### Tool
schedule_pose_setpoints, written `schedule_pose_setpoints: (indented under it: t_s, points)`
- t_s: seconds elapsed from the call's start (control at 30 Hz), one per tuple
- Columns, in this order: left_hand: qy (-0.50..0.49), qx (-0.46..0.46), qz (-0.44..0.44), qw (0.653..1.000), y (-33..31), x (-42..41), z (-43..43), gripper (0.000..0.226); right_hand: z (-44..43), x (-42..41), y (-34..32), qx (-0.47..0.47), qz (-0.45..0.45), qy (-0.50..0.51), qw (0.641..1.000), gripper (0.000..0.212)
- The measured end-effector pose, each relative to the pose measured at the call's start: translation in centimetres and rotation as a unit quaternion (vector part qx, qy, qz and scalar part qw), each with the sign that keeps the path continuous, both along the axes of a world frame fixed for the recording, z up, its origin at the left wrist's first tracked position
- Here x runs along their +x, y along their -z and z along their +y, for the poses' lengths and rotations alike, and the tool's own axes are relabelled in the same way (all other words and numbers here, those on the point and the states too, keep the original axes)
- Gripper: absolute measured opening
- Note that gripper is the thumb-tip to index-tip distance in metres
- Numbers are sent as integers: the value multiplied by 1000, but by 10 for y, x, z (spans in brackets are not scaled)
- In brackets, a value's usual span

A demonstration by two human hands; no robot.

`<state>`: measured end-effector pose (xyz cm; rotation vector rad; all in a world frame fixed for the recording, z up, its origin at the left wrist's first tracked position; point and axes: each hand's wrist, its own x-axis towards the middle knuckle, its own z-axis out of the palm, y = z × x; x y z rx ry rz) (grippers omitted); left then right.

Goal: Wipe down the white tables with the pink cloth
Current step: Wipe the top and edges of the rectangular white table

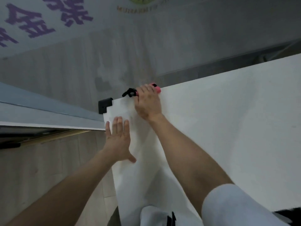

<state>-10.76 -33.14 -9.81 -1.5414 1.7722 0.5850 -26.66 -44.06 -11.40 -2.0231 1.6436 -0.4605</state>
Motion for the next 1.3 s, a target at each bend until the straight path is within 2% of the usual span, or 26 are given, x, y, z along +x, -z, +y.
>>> schedule_pose_setpoints:
  t_s: [0.07, 0.13, 0.2, 0.27, 0.33, 0.4, 0.5, 0.57, 0.63, 0.67, 0.77, 0.83, 0.9, 0.97, 1.0, 1.1, 1.2, 1.3]
  points:
    - [27, -37, 52, 998, -7, -22, -17, 176, -9, -64, 5, -34, 24, 0, 999, 22]
    - [97, -69, 90, 989, -10, -55, -40, 177, -22, -156, 10, -65, 98, 77, 990, 26]
    - [160, -57, 86, 982, -11, -93, -57, 182, -31, -256, 14, -56, 175, 150, 971, 37]
    - [199, -41, 58, 977, -6, -118, -64, 186, -39, -318, 10, -39, 215, 203, 954, 45]
    - [214, -38, 40, 975, -3, -124, -65, 189, -46, -309, 9, -21, 224, 253, 941, 47]
    - [222, -41, 30, 974, -5, -122, -64, 191, -42, -252, 7, -12, 193, 247, 950, 41]
    - [247, -41, 3, 968, -7, -127, -66, 192, -23, -130, 3, -23, 106, 121, 987, 21]
    - [253, -32, -1, 967, -7, -128, -65, 191, -17, -91, -4, 5, 53, 33, 998, 21]
    - [247, -42, 6, 968, -7, -126, -66, 195, -19, -120, -3, -13, 60, -15, 998, 29]
    - [242, -45, 15, 969, -7, -125, -66, 196, -24, -155, 0, -21, 62, -2, 998, 34]
    - [239, -47, 31, 969, -8, -125, -67, 196, -38, -289, 2, -10, 142, 164, 976, 49]
    - [248, -49, 34, 967, -9, -124, -69, 196, -45, -336, -3, 4, 178, 247, 953, 50]
    - [253, -48, 38, 965, -10, -123, -70, 196, -48, -307, -2, -24, 183, 269, 945, 37]
    - [257, -51, 35, 964, -13, -123, -70, 196, -39, -233, 4, -82, 129, 236, 960, 17]
    - [259, -50, 29, 964, -14, -124, -70, 196, -32, -189, 7, -96, 94, 178, 975, 16]
    - [265, -36, 4, 963, -17, -128, -70, 190, -15, -106, 0, -17, 55, 39, 998, 28]
    - [252, -48, 18, 966, -19, -128, -69, 194, -22, -160, 5, -38, 70, 0, 997, 34]
    - [249, -59, 36, 966, -16, -126, -67, 196, -33, -284, 13, -37, 148, 145, 978, 38]
